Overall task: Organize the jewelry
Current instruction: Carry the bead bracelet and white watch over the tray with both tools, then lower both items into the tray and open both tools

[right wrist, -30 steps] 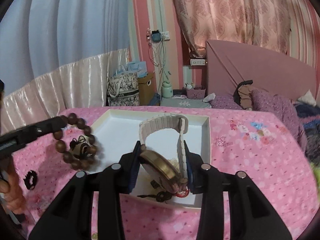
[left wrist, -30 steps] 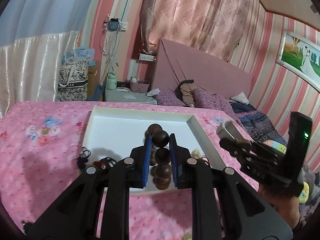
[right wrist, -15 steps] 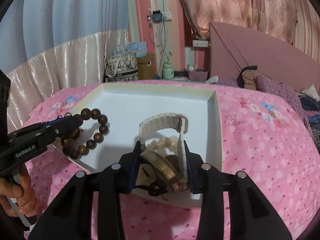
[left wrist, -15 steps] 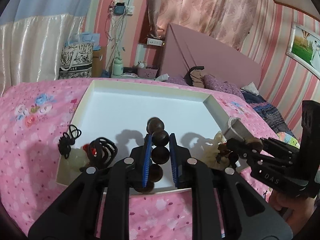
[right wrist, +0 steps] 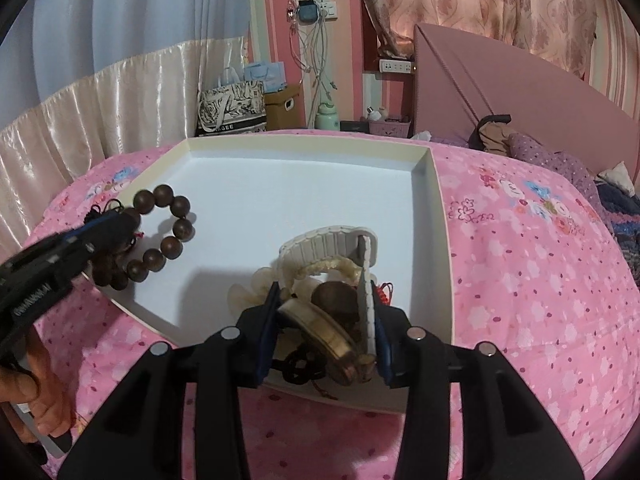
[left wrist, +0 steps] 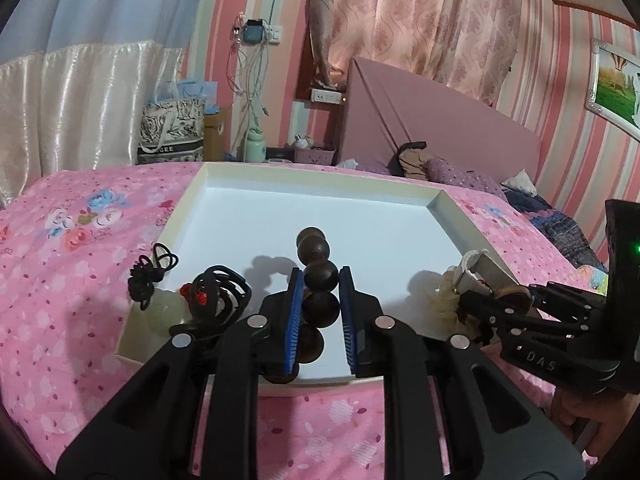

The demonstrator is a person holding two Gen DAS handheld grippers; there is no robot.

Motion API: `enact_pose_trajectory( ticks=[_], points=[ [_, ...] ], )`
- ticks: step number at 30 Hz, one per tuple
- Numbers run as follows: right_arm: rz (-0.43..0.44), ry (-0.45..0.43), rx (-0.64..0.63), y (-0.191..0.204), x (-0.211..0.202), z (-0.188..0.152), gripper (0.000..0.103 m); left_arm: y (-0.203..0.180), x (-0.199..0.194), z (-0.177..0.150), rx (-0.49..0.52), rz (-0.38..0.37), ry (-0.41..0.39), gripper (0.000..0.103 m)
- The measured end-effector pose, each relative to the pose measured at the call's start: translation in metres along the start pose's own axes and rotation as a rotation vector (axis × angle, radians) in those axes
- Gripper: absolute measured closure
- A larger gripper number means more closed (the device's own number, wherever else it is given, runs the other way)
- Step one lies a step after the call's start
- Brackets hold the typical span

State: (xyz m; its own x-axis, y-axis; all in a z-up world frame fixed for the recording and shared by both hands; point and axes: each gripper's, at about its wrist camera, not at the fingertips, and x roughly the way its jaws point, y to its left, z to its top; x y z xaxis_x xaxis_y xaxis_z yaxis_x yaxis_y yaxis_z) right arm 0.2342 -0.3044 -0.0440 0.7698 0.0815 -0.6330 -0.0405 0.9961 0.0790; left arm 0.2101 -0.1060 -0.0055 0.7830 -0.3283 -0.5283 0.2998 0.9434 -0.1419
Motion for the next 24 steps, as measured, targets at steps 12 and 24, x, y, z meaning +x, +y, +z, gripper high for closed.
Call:
enact_pose_trajectory(
  ticks=[12, 24],
  points=[
    [0.014, 0.002, 0.047, -0.009, 0.000, 0.000, 0.054, 0.010, 0.006, 0.000, -0.052, 0.030, 0.020, 0.078],
    [-0.021, -0.033, 0.050, -0.009, -0.007, 0.000, 0.035, -0.003, -0.004, 0.000, 0.002, 0.098, -0.036, 0.039]
  ],
)
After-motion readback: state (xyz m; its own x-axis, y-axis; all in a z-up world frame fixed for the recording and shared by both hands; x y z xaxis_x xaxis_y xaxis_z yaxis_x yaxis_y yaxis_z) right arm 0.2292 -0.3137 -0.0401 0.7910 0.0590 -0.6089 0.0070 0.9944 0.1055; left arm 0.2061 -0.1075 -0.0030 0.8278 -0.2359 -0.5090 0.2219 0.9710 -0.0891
